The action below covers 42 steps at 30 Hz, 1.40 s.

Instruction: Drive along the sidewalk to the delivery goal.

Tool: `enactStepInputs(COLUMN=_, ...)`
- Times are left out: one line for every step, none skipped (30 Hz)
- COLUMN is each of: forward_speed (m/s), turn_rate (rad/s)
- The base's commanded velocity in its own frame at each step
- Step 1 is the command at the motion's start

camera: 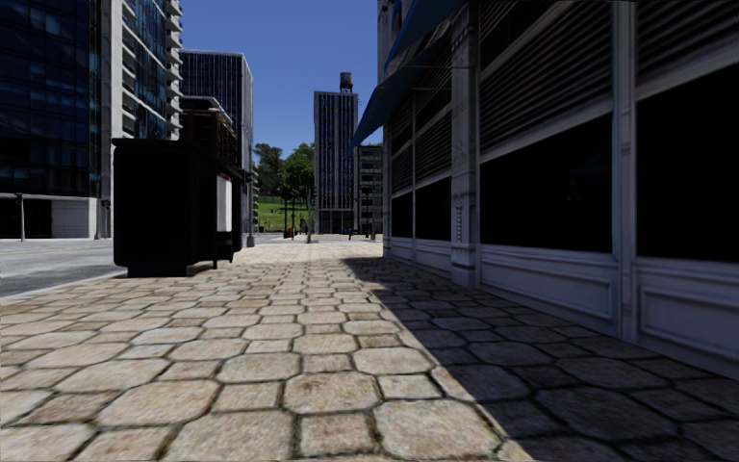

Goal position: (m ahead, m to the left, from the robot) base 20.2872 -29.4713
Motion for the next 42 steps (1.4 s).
enactStepInputs(forward_speed=2.0, turn_rate=0.0)
enactStepInputs(forward_speed=2.0, turn_rate=0.0)
enactStepInputs(forward_speed=2.0, turn_rate=0.0)
enactStepInputs(forward_speed=2.0, turn_rate=0.0)
enactStepInputs(forward_speed=2.0, turn_rate=0.0)
enactStepInputs(forward_speed=2.0, turn_rate=0.0)
enactStepInputs(forward_speed=2.0, turn_rate=0.0)
enactStepInputs(forward_speed=2.0, turn_rate=0.0)
enactStepInputs(forward_speed=2.0, turn_rate=0.0)
enactStepInputs(forward_speed=2.0, turn_rate=0.0)
enactStepInputs(forward_speed=2.0, turn_rate=0.0)
enactStepInputs(forward_speed=2.0, turn_rate=0.0)
enactStepInputs(forward_speed=2.0, turn_rate=0.0)
enactStepInputs(forward_speed=2.0, turn_rate=0.0)
enactStepInputs(forward_speed=2.0, turn_rate=0.0)
enactStepInputs(forward_speed=2.0, turn_rate=0.0)
enactStepInputs(forward_speed=2.0, turn_rate=0.0)
enactStepInputs(forward_speed=2.0, turn_rate=0.0)
enactStepInputs(forward_speed=2.0, turn_rate=0.0)
enactStepInputs(forward_speed=2.0, turn_rate=0.0)
enactStepInputs(forward_speed=2.0, turn_rate=0.0)
enactStepInputs(forward_speed=2.0, turn_rate=0.0)
enactStepInputs(forward_speed=2.0, turn_rate=0.0)
enactStepInputs(forward_speed=2.0, turn_rate=0.0)
enactStepInputs(forward_speed=2.0, turn_rate=0.0)
enactStepInputs(forward_speed=2.0, turn_rate=0.0)
enactStepInputs(forward_speed=2.0, turn_rate=0.0)
enactStepInputs(forward_speed=2.0, turn_rate=0.0)
enactStepInputs(forward_speed=2.0, turn_rate=0.0)
enactStepInputs(forward_speed=2.0, turn_rate=0.0)
enactStepInputs(forward_speed=2.0, turn_rate=0.0)
enactStepInputs(forward_speed=2.0, turn_rate=0.0)
enactStepInputs(forward_speed=2.0, turn_rate=0.0)
enactStepInputs(forward_speed=2.0, turn_rate=0.0)
enactStepInputs(forward_speed=2.0, turn_rate=0.0)
enactStepInputs(forward_speed=2.0, turn_rate=0.0)
enactStepInputs(forward_speed=2.0, turn_rate=0.0)
enactStepInputs(forward_speed=2.0, turn_rate=0.0)
enactStepInputs(forward_speed=2.0, turn_rate=0.0)
enactStepInputs(forward_speed=2.0, turn_rate=0.0)
enactStepInputs(forward_speed=2.0, turn_rate=0.0)
enactStepInputs(forward_speed=2.0, turn_rate=0.0)
